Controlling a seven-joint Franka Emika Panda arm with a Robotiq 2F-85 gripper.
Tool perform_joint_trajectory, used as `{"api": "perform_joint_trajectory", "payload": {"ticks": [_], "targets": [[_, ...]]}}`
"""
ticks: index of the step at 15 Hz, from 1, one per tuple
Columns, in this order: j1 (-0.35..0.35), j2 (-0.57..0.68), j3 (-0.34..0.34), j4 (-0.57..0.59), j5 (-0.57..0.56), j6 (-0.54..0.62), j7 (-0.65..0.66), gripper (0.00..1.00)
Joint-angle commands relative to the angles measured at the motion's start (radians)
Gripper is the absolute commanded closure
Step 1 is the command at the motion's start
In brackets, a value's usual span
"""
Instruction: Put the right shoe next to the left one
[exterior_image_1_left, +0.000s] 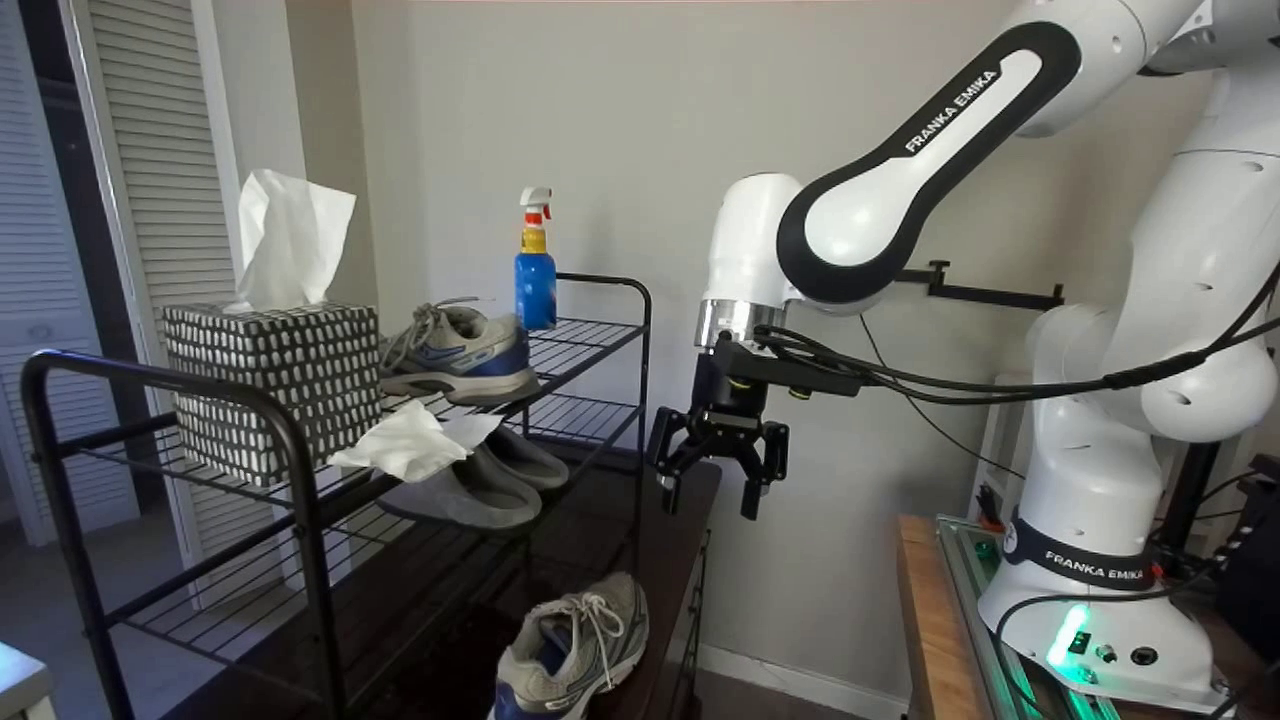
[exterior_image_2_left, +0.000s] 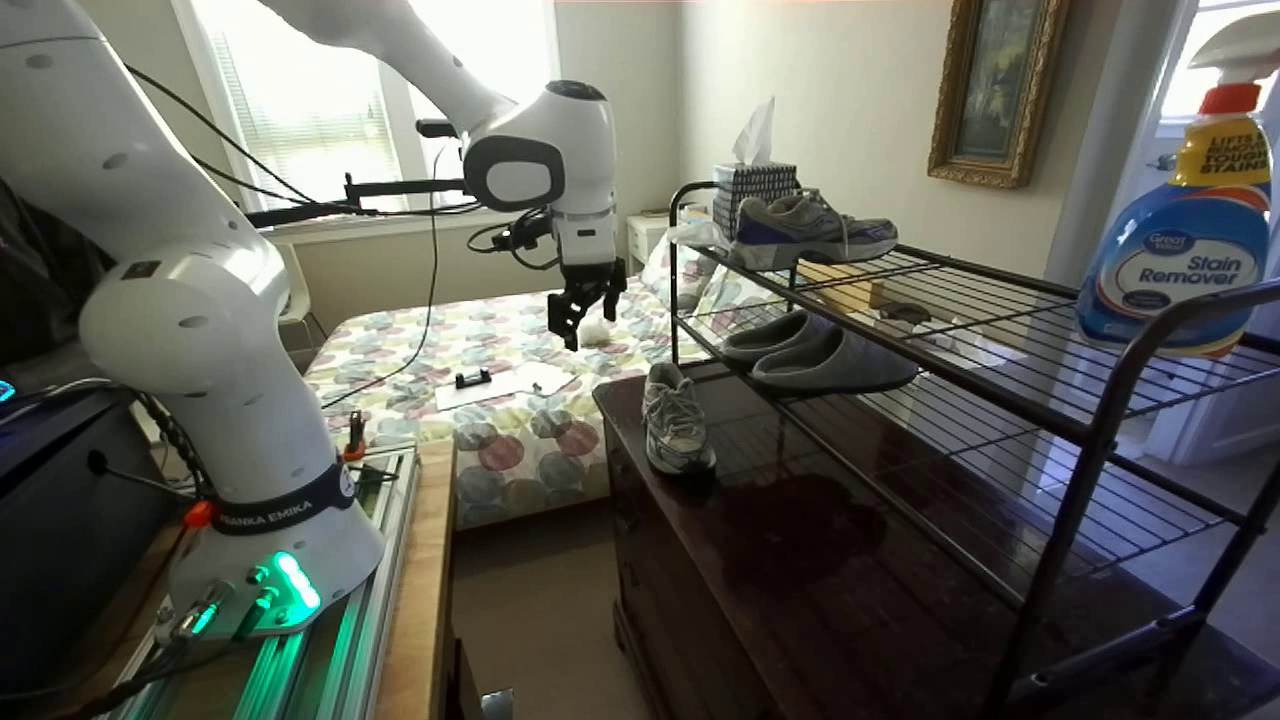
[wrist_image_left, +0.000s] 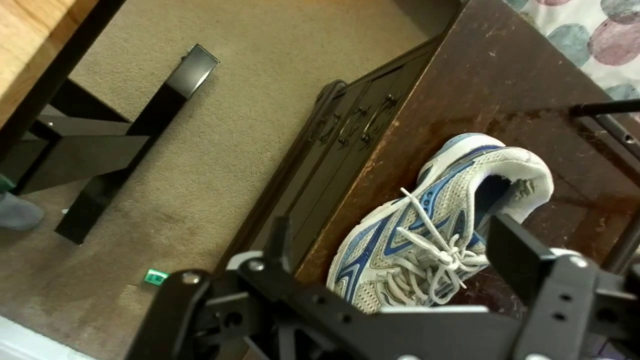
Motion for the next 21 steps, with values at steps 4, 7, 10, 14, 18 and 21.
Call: {"api": "perform_joint_trajectory", "payload": {"ticks": [4, 7, 10, 14, 18, 21], "targets": [[0.096, 0.207, 0.052, 0.080, 0.043, 0.129, 0.196, 0.00], [0.146, 0.293, 0.062, 0.118, 0.124, 0.179, 0.190, 0.00], [0.177, 0.377, 0.079, 0.141, 0.195, 0.362, 0.219, 0.00], [0.186, 0.383, 0.075, 0.130, 0.174, 0.401, 0.206, 0.00], [0.211, 0.453, 0.048, 0.144, 0.169, 0.543, 0.311, 0.00], [0.208, 0.500, 0.032, 0.165, 0.186, 0.623, 0.385, 0.00]]}}
